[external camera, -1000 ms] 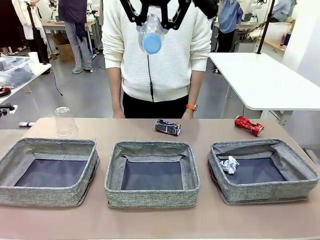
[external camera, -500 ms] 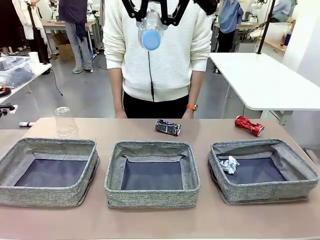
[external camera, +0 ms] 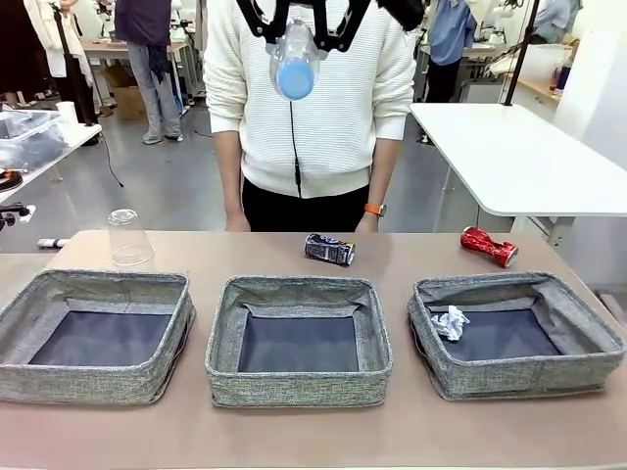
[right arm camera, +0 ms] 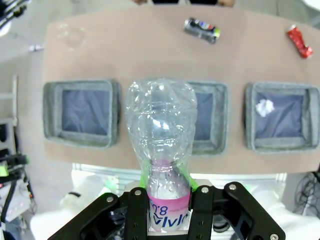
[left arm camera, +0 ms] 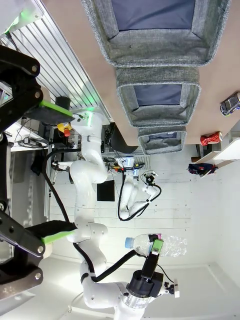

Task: Sort the waste into the appropriate baskets.
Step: Place the picked waste into the Fabric basket indicated by the person.

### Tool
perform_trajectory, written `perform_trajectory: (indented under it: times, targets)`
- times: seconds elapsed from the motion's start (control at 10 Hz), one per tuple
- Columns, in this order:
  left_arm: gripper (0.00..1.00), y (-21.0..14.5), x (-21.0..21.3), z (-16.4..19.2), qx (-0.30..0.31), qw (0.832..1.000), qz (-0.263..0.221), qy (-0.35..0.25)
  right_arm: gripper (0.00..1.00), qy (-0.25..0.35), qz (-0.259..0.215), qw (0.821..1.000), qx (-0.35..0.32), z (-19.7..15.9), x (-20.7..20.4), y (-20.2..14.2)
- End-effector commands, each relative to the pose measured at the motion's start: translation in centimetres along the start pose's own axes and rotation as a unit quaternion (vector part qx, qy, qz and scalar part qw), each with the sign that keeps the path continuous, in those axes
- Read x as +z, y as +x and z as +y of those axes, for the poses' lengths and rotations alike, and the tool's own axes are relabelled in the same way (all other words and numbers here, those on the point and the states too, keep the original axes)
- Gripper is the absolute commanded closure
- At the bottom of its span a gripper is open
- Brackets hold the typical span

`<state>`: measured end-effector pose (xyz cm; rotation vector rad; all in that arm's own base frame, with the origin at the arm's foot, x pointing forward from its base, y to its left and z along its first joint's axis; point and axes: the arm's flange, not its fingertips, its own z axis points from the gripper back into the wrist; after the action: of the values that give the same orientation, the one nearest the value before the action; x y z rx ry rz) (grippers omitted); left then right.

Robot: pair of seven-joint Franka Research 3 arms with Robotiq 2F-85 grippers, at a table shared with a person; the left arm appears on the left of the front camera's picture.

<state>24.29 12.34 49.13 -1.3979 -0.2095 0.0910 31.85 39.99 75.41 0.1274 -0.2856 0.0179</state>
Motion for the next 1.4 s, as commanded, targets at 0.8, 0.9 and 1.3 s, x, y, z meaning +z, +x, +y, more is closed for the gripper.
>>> perform_trajectory:
  times: [0.8, 0.9, 1.3]
  targets:
    - [0.0, -0.07, -0.1, -0.35, 0.001, 1.0, -0.002, -0.011, 0.78, 0.001, 0.003, 1.0, 0.003, -0.28, 0.05, -0.19]
    - [0.0, -0.07, -0.1, -0.35, 0.001, 1.0, -0.002, -0.011, 0.78, 0.001, 0.003, 1.0, 0.003, -0.28, 0.05, -0.19]
    - [0.0, -0.07, -0.1, -0.35, 0.001, 1.0, -0.002, -0.011, 0.78, 0.001, 0.003, 1.0, 0.003, -0.28, 0.05, -0.19]
